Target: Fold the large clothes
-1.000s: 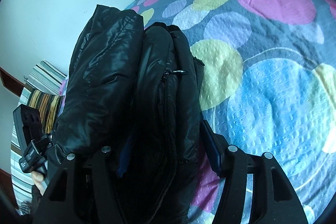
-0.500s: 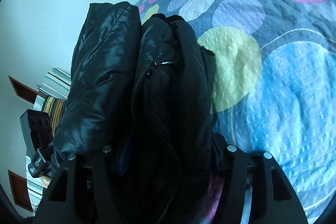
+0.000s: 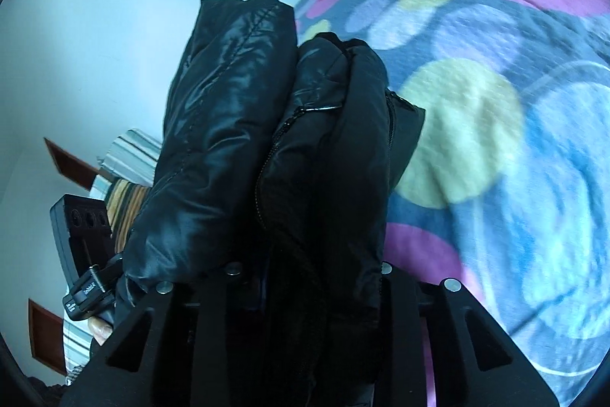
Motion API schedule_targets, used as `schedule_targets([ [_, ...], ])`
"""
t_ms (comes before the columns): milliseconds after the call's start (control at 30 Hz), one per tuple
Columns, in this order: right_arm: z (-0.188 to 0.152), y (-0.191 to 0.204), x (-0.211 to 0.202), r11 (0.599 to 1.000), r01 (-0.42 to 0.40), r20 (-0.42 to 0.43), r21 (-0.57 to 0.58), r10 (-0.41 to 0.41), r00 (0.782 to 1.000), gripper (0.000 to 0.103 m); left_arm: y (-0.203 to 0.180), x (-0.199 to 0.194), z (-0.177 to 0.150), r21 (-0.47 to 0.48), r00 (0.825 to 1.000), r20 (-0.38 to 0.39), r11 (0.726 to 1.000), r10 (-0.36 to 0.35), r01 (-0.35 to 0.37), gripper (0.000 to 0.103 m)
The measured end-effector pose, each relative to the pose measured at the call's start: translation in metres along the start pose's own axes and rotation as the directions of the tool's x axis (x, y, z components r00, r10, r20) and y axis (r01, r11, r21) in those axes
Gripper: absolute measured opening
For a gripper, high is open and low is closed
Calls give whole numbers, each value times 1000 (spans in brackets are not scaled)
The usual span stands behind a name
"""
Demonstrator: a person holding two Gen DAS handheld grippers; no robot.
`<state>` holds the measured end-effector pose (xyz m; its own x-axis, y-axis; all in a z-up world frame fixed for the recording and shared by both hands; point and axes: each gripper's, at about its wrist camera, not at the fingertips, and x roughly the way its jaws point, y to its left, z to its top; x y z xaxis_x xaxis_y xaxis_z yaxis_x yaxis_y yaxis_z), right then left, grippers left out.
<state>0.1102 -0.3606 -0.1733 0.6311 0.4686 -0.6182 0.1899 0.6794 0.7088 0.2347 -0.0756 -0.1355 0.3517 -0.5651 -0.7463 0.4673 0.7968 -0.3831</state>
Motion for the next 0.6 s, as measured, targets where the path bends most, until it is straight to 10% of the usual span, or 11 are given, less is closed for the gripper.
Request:
schedule_targets([
  [600,38,92,137,987,-144,-93,-69,137,986,28,131,-42,59,-72,985,65,985,160,-155,86],
])
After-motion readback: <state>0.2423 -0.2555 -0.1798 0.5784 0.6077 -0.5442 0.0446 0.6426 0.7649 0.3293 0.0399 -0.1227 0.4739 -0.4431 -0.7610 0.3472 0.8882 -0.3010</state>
